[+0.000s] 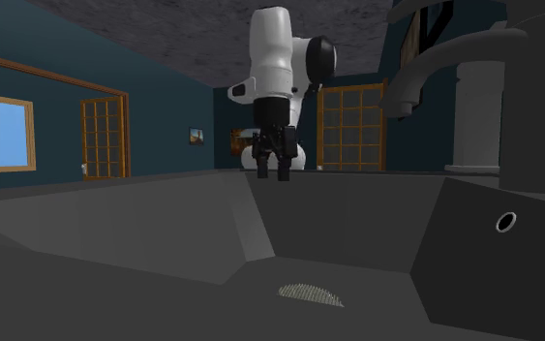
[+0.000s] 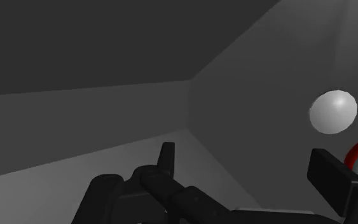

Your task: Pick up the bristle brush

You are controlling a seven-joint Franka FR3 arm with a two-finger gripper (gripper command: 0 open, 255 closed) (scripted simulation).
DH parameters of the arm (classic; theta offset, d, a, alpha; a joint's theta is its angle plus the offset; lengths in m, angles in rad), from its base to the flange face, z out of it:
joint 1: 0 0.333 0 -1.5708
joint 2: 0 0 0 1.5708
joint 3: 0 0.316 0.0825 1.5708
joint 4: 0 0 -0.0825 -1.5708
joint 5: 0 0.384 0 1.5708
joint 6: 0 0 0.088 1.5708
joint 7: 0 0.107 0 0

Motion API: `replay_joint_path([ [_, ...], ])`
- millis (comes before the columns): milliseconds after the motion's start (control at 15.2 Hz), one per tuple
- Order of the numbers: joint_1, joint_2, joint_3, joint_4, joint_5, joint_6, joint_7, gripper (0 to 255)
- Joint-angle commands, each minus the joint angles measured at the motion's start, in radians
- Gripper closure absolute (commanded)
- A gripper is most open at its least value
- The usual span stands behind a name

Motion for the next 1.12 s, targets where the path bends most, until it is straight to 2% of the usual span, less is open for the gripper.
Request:
replay_joint_path([
  [0, -0.021, 0.070, 0.067, 0.038, -0.010, 0.044, 0.110, 0],
  [198, -0.067, 0.192, 0.164, 0.110, -0.062, 0.101, 0.276, 0],
  [330, -0.100, 0.285, 0.228, 0.165, -0.124, 0.133, 0.399, 0],
  [594, -0.140, 0.512, 0.325, 0.297, -0.327, 0.168, 0.686, 0],
  [792, -0.095, 0.697, 0.324, 0.419, -0.507, 0.153, 0.900, 0],
  [1056, 0.036, 0.902, 0.242, 0.606, -0.667, 0.101, 1.106, 0],
])
